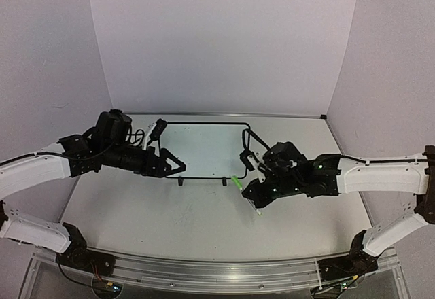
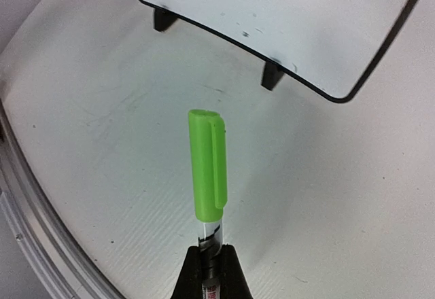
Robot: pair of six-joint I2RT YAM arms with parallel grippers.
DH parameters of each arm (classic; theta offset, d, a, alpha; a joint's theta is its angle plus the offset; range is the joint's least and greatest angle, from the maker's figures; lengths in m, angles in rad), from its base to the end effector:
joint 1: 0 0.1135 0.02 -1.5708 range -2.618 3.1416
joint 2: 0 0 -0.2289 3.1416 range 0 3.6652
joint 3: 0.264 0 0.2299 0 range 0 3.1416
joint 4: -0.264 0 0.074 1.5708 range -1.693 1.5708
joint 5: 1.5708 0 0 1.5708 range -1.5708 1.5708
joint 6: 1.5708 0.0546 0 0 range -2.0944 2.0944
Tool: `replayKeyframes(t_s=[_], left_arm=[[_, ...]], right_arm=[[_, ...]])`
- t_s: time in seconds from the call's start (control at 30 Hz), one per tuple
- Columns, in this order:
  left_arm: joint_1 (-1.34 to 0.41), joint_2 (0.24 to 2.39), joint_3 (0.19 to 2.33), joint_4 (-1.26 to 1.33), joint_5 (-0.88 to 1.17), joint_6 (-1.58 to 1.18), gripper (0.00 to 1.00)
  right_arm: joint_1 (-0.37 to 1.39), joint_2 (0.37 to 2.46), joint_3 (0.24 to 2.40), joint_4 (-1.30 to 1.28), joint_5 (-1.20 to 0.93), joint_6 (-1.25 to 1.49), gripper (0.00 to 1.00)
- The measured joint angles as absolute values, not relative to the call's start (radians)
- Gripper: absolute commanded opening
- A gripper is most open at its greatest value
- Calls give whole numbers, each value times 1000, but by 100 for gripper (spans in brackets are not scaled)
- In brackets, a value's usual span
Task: Write a sentence on the whiteboard
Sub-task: Pass from the right arm to the left
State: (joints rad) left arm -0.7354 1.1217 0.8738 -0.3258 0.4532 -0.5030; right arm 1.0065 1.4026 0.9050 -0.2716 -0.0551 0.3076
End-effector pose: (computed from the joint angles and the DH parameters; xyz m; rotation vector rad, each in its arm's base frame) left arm 0.1722 -0.1880 0.2566 0.5564 2.2631 -1.1648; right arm 0.1567 0.2531 0.1966 -0.8662 2.2934 0.6879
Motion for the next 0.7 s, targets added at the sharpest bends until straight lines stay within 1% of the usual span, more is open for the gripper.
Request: replayKeyframes(t_s=[0.2, 0.43, 0.5, 0.7], left_arm=[[-873, 1259, 877, -166, 485, -581, 86], [-919, 1336, 900, -90, 513, -621, 83], [-922, 1336, 902, -65, 524, -633, 78], [-922, 1340, 903, 4, 548, -668, 52]], right_arm=[[1070, 1409, 1006, -260, -132, 285, 0], [1108, 1424, 1078, -240, -206, 261, 0], [1110, 1427, 1083, -241, -222, 257, 0], [1115, 1446, 1090, -242, -248, 243, 0]])
